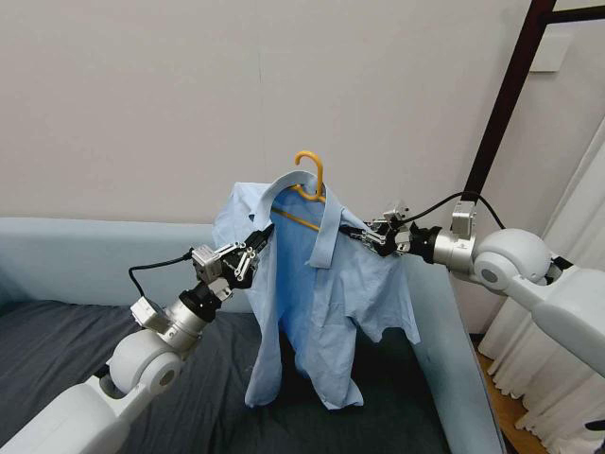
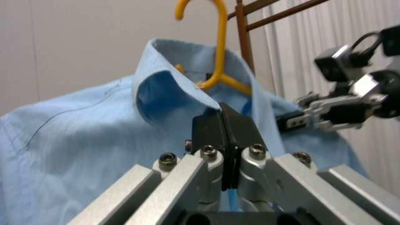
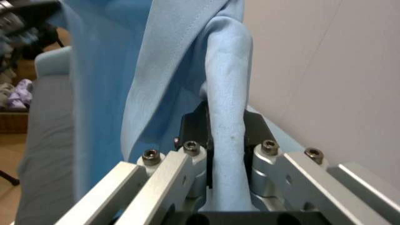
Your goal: Pick up the clothes from the sofa and hang them on the clothes hanger.
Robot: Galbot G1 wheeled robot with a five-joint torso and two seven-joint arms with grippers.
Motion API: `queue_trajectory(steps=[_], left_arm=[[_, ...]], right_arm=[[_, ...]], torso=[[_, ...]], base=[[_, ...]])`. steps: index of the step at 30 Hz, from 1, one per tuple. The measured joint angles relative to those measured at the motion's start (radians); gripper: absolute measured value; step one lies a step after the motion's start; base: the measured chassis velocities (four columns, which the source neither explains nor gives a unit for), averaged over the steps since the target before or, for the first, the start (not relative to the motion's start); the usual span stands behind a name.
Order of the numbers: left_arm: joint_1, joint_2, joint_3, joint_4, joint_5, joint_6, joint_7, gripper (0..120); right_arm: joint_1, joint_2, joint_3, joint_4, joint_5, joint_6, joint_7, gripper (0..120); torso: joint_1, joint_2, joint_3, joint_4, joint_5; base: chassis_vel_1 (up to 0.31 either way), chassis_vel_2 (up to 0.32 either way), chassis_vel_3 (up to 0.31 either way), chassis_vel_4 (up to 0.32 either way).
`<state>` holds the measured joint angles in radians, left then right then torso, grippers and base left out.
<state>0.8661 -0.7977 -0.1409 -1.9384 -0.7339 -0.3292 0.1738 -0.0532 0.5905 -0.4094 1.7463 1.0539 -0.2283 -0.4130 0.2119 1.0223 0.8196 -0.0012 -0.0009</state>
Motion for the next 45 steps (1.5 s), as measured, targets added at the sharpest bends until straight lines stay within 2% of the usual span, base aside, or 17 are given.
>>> queue_trajectory(steps=[4, 9, 11, 13, 16, 18, 19, 20, 21, 23, 25, 28, 30, 32, 34, 36, 45], left_arm=[[-0.005, -0.008, 0.006, 0.018, 0.035, 0.019, -0.053, 0], [-0.011, -0.02, 0.019, 0.042, 0.072, 0.05, -0.14, 0], [0.003, -0.024, 0.026, 0.052, 0.083, 0.055, -0.161, 12], [0.013, -0.027, 0.026, 0.054, 0.09, 0.055, -0.166, 15], [0.048, -0.036, 0.025, 0.056, 0.115, 0.053, -0.177, 28], [0.052, -0.037, 0.023, 0.056, 0.117, 0.052, -0.178, 28], [0.067, -0.041, 0.019, 0.056, 0.124, 0.048, -0.179, 35], [0.074, -0.042, 0.017, 0.056, 0.127, 0.046, -0.179, 36], [0.117, -0.048, 0.002, 0.06, 0.148, 0.032, -0.179, 47], [0.13, -0.05, -0.003, 0.062, 0.156, 0.029, -0.182, 50], [0.158, -0.053, -0.013, 0.069, 0.174, 0.026, -0.194, 56], [0.208, -0.068, -0.029, 0.097, 0.227, 0.023, -0.232, 73], [0.217, -0.072, -0.032, 0.101, 0.236, 0.023, -0.238, 74], [0.259, -0.102, -0.043, 0.119, 0.271, 0.022, -0.264, 88], [0.264, -0.107, -0.043, 0.122, 0.276, 0.022, -0.268, 90], [0.291, -0.145, -0.045, 0.143, 0.306, 0.011, -0.282, 98], [0.321, -0.215, -0.05, 0.16, 0.335, -0.001, -0.303, 100]], right_arm=[[0.012, -0.011, -0.007, 0.024, 0.031, -0.011, 0.011, 7], [0.027, -0.038, -0.011, 0.091, 0.089, -0.077, 0.069, 7], [0.042, -0.057, -0.007, 0.127, 0.132, -0.142, 0.125, 7], [0.048, -0.062, -0.002, 0.135, 0.149, -0.167, 0.142, 7], [0.076, -0.084, 0.007, 0.148, 0.204, -0.239, 0.193, 7], [0.078, -0.086, 0.007, 0.148, 0.208, -0.242, 0.196, 7], [0.085, -0.093, 0.008, 0.149, 0.228, -0.259, 0.217, 7], [0.088, -0.096, 0.009, 0.15, 0.239, -0.268, 0.228, 7], [0.097, -0.112, 0.027, 0.154, 0.291, -0.313, 0.292, 7], [0.098, -0.116, 0.036, 0.157, 0.303, -0.327, 0.31, 7], [0.102, -0.125, 0.059, 0.165, 0.332, -0.361, 0.355, 7], [0.111, -0.137, 0.13, 0.191, 0.409, -0.447, 0.47, 7], [0.112, -0.137, 0.145, 0.196, 0.427, -0.46, 0.493, 7], [0.11, -0.138, 0.232, 0.231, 0.539, -0.505, 0.626, 7], [0.109, -0.14, 0.245, 0.236, 0.552, -0.507, 0.641, 7], [0.107, -0.158, 0.319, 0.263, 0.604, -0.511, 0.716, 7], [0.097, -0.233, 0.394, 0.284, 0.574, -0.51, 0.868, 7]], torso=[[0.0, 0.0, 0.0, 0.0, 0.0], [0.0, 0.0, 0.0, -0.0002, 0.0], [0.0, 0.0, 0.0, -0.0002, 0.0001], [0.0, 0.0, 0.0, -0.0001, 0.0001], [0.0, 0.0, 0.0, -0.0001, 0.0], [0.0, 0.0, 0.0, -0.0002, 0.0], [0.0, 0.0, 0.0, -0.0002, 0.0], [0.0, 0.0, 0.0, -0.0002, 0.0001], [0.0, 0.0, 0.0, -0.0001, 0.0001], [0.0, 0.0, 0.0, -0.0001, 0.0002], [0.0, 0.0, 0.0, -0.0001, 0.0002], [0.0, 0.0, 0.0, -0.0002, 0.0002], [0.0, 0.0, 0.0, -0.0002, 0.0001], [0.0, 0.0, 0.0, 0.0, 0.0002], [0.0, 0.0, 0.0, 0.0001, 0.0002], [0.0, 0.0, 0.0, -0.0001, 0.0001], [0.0, 0.0, 0.0, -0.0002, 0.0002]], base=[[0.0, 0.0, 0.0, 0.0], [0.0, 0.0, 0.0, 0.0], [0.0, 0.0, 0.0, 0.0], [0.0, 0.0, 0.0, 0.0], [0.0, 0.0, 0.0, 0.0], [0.0, 0.0, 0.0, 0.0], [0.0, 0.0, 0.0, 0.0], [0.0, 0.0, 0.0, 0.0], [0.0, 0.0, 0.0, 0.0], [0.0, 0.0, 0.0, 0.0], [0.0, 0.0, 0.0, 0.0], [0.0, 0.0, 0.0, 0.0], [0.0, 0.0, 0.0, 0.0], [0.0, 0.0, 0.0, 0.0], [0.0, 0.0, 0.0, 0.0], [0.0, 0.0, 0.0, 0.0], [0.0, 0.0, 0.0, 0.0]])
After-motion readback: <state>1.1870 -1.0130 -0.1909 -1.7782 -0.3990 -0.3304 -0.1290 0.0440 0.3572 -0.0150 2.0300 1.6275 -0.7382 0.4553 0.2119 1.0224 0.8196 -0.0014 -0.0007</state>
